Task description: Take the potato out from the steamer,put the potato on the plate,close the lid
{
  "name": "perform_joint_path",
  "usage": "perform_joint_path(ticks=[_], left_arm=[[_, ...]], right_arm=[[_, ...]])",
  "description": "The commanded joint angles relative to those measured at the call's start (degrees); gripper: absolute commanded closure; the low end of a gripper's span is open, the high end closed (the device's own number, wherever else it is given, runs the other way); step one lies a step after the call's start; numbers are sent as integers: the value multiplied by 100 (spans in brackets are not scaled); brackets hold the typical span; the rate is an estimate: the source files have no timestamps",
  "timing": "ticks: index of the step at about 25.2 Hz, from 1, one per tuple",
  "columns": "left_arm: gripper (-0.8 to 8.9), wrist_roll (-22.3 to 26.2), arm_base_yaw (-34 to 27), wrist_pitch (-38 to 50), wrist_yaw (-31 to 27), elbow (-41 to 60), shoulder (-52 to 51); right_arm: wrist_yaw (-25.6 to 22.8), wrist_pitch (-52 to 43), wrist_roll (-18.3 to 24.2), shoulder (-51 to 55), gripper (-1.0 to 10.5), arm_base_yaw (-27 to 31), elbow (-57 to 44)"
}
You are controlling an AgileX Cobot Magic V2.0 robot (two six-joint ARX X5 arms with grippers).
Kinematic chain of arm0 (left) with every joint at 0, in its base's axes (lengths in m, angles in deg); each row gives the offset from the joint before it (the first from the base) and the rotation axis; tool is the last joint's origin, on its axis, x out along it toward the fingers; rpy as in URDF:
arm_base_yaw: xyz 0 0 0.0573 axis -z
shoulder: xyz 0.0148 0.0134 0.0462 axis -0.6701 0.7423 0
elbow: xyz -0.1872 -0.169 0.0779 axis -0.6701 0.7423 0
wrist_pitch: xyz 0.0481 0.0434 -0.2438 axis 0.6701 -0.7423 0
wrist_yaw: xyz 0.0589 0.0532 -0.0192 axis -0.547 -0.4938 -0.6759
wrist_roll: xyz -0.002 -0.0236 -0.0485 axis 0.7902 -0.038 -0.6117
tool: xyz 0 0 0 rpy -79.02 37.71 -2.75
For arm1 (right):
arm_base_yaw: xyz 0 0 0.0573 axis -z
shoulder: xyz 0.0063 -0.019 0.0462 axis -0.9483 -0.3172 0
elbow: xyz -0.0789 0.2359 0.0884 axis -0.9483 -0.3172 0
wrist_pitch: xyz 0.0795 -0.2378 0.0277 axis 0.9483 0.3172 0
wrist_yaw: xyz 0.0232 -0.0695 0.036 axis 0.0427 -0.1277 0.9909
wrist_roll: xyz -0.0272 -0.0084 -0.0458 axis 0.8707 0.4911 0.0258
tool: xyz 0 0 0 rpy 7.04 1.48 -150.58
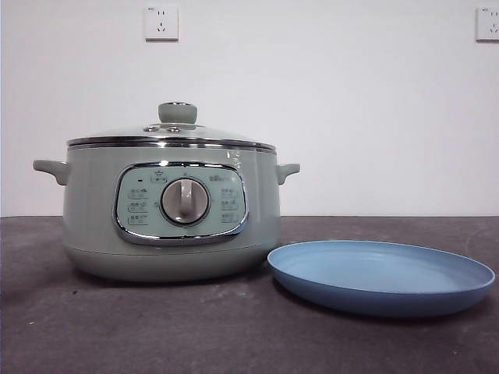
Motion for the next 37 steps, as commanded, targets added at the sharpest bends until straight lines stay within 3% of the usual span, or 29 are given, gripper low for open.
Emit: perform_joint_path(ticks=[1, 7, 10, 15, 19, 22, 29, 31, 35, 37], left_arm=[[822, 380, -15, -258, 210, -490, 302], [822, 1270, -15, -1073, 693, -1561, 1176], [822, 1932, -13, -1733, 901, -2109, 1657], [822, 3224, -9, -3060, 1027, -2994, 2437], [822, 3877, -2, -3926, 1025, -3550, 2935], [822, 4120, 2, -4236, 1023, -3783, 3152], [806, 4116, 2, -4264, 1025, -3821, 3198], [707, 4111, 0, -4262, 1023, -3821, 3198], [183, 3980, 2, -4256, 1025, -3821, 3198], [161, 3963, 2, -4253, 1027, -3821, 3198]], right_arm=[[400, 330, 697, -483, 958, -13, 643], [1856, 1294, 1648, -1624, 958, -15, 2015], [2271, 1978, 2157, -2124, 958, -59, 2662], [2465, 3060, 2962, -2756, 958, -249, 3438], [2463, 3810, 3534, -3102, 958, -483, 3738], [2439, 4122, 3748, -3244, 958, -717, 3755], [2426, 4094, 3764, -3375, 940, -1016, 3755], [2424, 4074, 3764, -3381, 894, -1016, 3755], [2424, 4048, 3661, -3390, 454, -1016, 3755], [2422, 4046, 3593, -3399, 334, -1016, 3755]])
